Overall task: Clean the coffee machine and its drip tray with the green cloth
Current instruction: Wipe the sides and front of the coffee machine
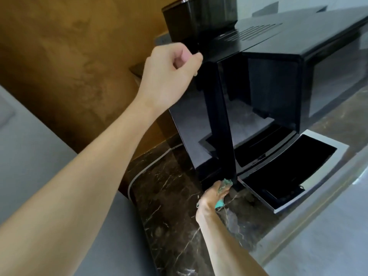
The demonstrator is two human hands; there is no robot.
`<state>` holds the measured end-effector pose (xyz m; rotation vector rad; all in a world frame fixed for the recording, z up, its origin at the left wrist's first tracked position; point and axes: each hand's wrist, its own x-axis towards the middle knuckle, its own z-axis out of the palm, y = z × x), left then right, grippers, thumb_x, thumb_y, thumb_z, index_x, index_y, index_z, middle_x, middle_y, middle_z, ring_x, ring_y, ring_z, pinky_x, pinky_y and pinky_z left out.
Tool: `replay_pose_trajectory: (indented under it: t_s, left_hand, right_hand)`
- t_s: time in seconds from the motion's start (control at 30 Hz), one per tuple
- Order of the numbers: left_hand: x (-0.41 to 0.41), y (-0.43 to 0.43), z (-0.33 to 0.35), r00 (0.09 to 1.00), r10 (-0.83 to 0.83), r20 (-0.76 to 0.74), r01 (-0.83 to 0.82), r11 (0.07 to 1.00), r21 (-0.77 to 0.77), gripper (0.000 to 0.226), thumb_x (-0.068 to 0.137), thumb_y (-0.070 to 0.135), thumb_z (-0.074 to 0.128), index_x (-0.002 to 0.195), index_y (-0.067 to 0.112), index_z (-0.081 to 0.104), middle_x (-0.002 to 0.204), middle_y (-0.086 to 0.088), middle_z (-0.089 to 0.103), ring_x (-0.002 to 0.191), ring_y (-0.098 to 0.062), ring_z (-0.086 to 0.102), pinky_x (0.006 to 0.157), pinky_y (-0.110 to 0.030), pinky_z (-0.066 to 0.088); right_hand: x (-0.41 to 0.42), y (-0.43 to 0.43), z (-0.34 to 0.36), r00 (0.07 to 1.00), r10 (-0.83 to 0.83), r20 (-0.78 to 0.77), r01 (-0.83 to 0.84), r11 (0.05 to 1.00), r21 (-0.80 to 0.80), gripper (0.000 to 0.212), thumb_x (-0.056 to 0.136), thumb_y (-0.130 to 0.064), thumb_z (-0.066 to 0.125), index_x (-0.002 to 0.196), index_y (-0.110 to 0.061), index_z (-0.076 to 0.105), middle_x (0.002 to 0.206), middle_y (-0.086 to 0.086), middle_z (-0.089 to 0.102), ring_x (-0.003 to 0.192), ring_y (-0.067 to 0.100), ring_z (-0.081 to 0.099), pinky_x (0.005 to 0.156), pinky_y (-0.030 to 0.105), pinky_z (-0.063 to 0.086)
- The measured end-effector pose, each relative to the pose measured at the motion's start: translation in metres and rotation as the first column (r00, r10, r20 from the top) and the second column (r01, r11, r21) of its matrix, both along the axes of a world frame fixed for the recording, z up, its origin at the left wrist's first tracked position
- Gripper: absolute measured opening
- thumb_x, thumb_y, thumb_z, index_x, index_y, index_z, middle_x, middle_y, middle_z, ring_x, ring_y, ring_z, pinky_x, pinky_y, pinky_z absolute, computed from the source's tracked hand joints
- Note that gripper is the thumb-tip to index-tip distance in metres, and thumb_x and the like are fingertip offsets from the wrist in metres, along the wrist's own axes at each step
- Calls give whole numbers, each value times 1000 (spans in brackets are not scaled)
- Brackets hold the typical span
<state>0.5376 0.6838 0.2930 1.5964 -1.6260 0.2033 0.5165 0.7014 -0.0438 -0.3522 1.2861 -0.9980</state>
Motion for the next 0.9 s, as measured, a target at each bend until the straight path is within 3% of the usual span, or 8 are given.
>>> replay_pose_trajectory:
  t_s: [0.1, 0.2, 0.27, 0.33, 0.4, 0.6, 0.77, 0.9]
  left_hand:
    - [-2, -4, -10, 994, 98, 39, -96, 995, -39, 34, 99, 39, 60, 79, 13, 68, 69, 9, 62, 71, -6, 60, 71, -19, 54]
    - [-5, -3, -10, 991, 131, 35, -129, 991, -38, 33, 99, 42, 59, 81, 15, 68, 73, 9, 63, 74, -5, 61, 78, -24, 58]
    - [-5, -1, -9, 994, 108, 29, -108, 994, -11, 33, 100, 41, 58, 80, 17, 67, 73, 10, 62, 75, -5, 61, 82, -30, 58]
    - [-4, 1, -7, 996, 87, 26, -87, 996, 20, 33, 99, 41, 58, 75, 21, 66, 71, 10, 61, 76, -9, 62, 86, -36, 57]
    - [-3, 2, -2, 999, 37, 2, -37, 998, 53, 34, 100, 39, 58, 74, 19, 65, 72, 7, 62, 78, -13, 63, 90, -36, 55]
    - [-2, 6, 3, 995, -64, -75, 73, 989, 131, 34, 103, 28, 58, 74, 11, 63, 76, -7, 59, 74, -3, 55, 76, -4, 40]
    - [-1, 1, 0, 996, -23, -82, 33, 992, 119, 36, 102, 34, 59, 68, 24, 60, 87, -15, 66, 94, -16, 64, 86, 2, 39]
    - [-1, 3, -1, 994, -54, -96, 64, 992, 111, 37, 102, 36, 58, 72, 15, 61, 71, 1, 59, 80, -3, 60, 86, -3, 40]
  right_hand:
    - [-2, -13, 28, 996, 82, 36, -85, 994, 67, 79, 97, -60, 14, 165, -21, 6, 172, 6, -4, 158, 26, 1, 127, 49, 6]
    - [-1, -10, 80, 999, -45, 9, 44, 996, 73, 53, 109, -16, 15, 162, -11, 15, 169, 20, -10, 155, 37, 3, 125, 49, 12]
    - [5, 11, 126, 996, 60, -60, -67, 990, -127, 53, 110, -14, 14, 163, -11, 6, 166, 17, -26, 155, 32, -20, 126, 49, -6]
    - [15, 32, 174, 991, 39, -125, -95, 867, -489, 61, 110, -42, 12, 162, -25, -14, 164, 0, -36, 148, 14, -37, 123, 40, -21]
    - [25, 38, 215, 967, -108, -232, -100, 674, -732, 62, 105, -49, 13, 156, -34, -20, 164, -7, -33, 149, 11, -35, 123, 36, -22]
    - [12, 16, 179, 883, -285, -372, -249, 387, -888, 62, 107, -42, 25, 162, -29, -2, 171, -3, -14, 157, 20, -18, 127, 49, -9]
    - [7, 21, 35, 948, -106, -301, -96, 804, -586, 71, 102, -65, 19, 162, -32, 0, 172, -4, -10, 158, 15, -10, 127, 54, 4]
    - [6, 16, 0, 983, -25, -183, -43, 932, -361, 73, 97, -63, 26, 161, -39, 1, 172, -6, -7, 158, 20, -4, 126, 56, 8]
